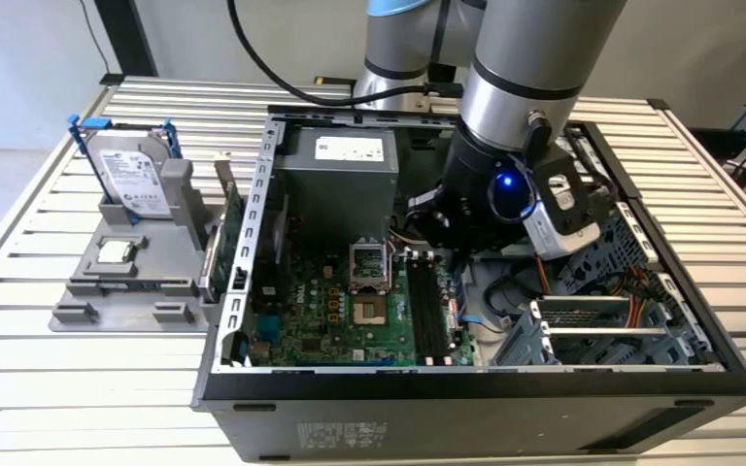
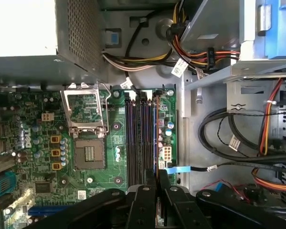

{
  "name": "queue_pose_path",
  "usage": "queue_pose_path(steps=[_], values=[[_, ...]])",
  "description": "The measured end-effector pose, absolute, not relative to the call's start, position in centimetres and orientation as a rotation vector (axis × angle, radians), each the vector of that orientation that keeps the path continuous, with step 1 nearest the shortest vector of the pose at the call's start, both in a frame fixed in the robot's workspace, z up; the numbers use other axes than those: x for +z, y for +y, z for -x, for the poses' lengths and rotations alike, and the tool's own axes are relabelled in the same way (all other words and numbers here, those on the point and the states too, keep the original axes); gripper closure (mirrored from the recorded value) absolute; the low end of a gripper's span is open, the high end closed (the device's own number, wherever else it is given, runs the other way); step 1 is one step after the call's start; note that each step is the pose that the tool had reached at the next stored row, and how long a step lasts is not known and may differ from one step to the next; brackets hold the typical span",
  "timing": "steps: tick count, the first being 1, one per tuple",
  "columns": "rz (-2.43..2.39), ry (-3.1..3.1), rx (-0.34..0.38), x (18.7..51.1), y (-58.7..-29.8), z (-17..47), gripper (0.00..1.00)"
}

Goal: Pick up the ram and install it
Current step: 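Insert the ram into the slot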

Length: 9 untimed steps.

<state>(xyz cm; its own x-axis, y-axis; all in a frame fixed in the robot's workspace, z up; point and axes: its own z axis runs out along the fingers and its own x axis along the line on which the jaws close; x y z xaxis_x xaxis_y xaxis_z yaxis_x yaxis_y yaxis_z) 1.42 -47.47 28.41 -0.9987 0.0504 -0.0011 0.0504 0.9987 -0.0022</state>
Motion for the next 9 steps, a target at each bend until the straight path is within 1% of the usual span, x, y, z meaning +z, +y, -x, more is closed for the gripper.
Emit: queue_pose_path(steps=[8, 9], values=[[-0.08, 3.145, -0.004, 28.4, -47.5, -1.4, 1.0], [-0.08, 3.147, -0.004, 27.2, -47.5, -1.4, 1.0]])
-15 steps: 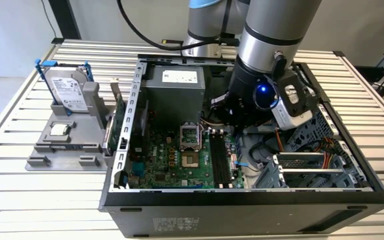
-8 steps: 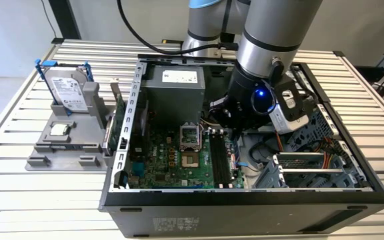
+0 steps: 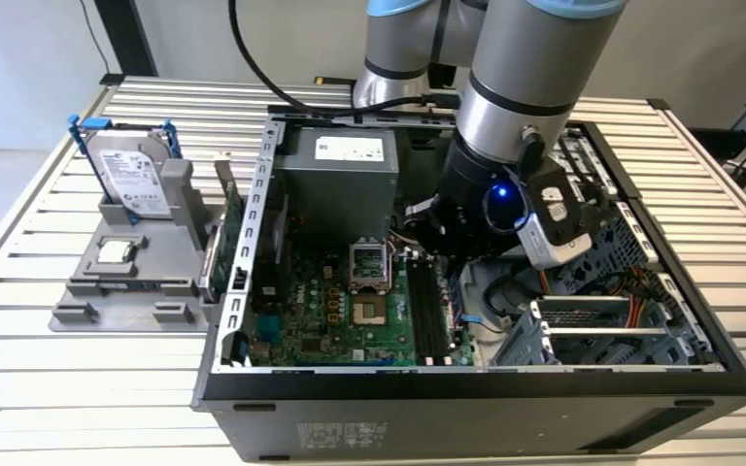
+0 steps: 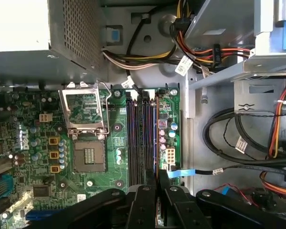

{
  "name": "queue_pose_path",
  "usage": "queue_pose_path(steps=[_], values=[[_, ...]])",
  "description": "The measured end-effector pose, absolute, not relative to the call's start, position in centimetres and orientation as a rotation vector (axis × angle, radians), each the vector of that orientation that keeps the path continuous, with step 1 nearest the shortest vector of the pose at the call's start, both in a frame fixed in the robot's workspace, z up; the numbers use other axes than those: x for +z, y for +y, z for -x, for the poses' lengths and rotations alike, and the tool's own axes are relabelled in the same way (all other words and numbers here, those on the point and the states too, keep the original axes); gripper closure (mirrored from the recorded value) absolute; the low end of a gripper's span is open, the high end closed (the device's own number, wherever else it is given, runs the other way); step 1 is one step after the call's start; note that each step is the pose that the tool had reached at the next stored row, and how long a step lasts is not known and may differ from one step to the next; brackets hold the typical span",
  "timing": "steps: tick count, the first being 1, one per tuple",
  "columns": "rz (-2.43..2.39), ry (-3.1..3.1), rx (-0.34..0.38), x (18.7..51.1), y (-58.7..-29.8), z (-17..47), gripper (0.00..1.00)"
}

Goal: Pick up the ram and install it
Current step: 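Insert the ram into the slot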

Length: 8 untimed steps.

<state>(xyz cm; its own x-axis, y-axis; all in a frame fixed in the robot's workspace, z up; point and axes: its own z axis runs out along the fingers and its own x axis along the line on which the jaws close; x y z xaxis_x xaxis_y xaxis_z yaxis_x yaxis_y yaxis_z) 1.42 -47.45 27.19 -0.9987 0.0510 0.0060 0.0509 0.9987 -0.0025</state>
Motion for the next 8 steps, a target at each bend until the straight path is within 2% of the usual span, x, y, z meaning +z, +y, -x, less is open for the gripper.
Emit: queue_pose_path(steps=[8], values=[[0.08, -3.134, 0.004, 26.28, -47.37, -1.43, 1.0]])
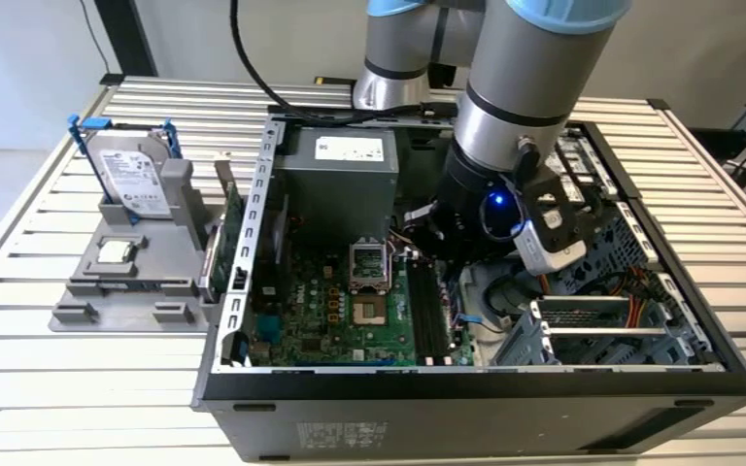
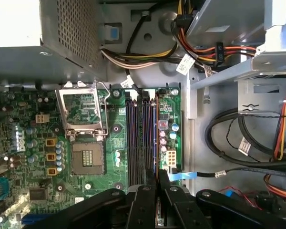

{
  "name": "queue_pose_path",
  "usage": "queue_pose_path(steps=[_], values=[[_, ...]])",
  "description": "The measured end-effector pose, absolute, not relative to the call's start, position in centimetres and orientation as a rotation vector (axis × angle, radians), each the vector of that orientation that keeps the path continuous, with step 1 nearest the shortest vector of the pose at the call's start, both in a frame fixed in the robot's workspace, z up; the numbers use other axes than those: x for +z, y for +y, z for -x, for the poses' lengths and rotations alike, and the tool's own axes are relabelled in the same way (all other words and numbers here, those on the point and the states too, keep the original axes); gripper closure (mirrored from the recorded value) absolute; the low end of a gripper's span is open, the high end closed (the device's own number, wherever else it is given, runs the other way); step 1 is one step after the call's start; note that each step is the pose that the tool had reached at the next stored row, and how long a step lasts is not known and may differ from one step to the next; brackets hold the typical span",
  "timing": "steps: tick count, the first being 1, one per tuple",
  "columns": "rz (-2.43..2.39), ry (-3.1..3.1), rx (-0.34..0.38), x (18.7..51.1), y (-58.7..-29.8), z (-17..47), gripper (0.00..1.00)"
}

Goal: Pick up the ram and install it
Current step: 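Insert the ram into the slot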

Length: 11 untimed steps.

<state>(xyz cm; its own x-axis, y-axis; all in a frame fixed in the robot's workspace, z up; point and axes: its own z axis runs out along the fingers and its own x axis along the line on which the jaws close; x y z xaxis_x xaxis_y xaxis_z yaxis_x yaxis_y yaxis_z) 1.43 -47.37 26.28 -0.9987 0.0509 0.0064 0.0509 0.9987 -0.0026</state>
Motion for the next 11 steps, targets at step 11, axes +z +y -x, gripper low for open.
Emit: queue_pose_path(steps=[11], values=[[0.076, -3.134, 0.005, 24.4, -46.9, -1.4, 1.0]])
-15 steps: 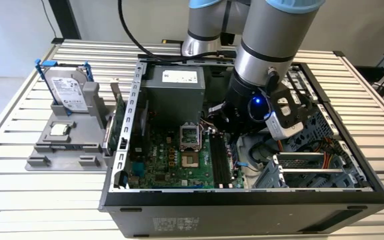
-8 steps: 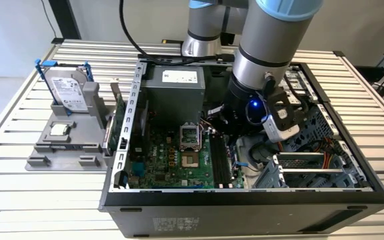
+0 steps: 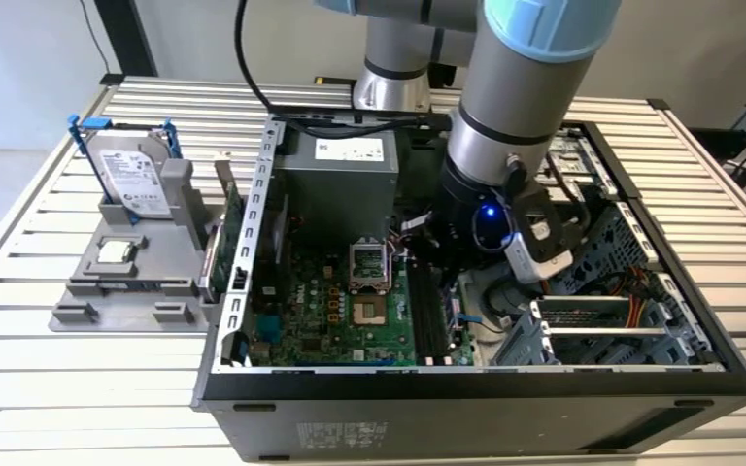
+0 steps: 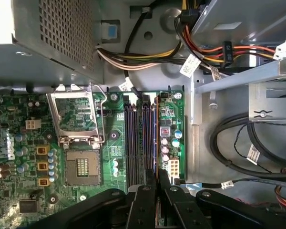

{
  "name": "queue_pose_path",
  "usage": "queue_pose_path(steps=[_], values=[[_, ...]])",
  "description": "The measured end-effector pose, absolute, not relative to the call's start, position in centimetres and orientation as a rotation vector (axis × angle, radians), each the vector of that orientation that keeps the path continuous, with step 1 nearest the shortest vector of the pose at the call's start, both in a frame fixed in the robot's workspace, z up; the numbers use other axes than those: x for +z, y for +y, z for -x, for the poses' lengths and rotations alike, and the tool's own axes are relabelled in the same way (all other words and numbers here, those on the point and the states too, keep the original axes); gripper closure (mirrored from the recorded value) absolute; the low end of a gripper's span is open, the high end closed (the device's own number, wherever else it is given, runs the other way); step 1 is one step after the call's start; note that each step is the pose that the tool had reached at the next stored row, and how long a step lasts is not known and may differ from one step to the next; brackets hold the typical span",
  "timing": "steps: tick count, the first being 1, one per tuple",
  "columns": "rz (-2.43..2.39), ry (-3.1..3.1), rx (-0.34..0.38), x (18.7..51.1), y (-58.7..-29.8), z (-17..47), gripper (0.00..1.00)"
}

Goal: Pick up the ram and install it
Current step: 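Insert the ram into the slot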

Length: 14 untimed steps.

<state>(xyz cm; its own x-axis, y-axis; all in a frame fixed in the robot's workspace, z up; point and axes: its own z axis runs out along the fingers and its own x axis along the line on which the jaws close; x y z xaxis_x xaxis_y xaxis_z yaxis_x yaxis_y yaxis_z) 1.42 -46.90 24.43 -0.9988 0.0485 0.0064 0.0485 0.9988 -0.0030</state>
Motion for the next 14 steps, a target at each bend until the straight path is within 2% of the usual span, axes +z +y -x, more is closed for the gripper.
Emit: queue_pose_path(steps=[14], values=[[0.059, -3.135, 0.005, 23.1, -46.9, -1.8, 1.0]])
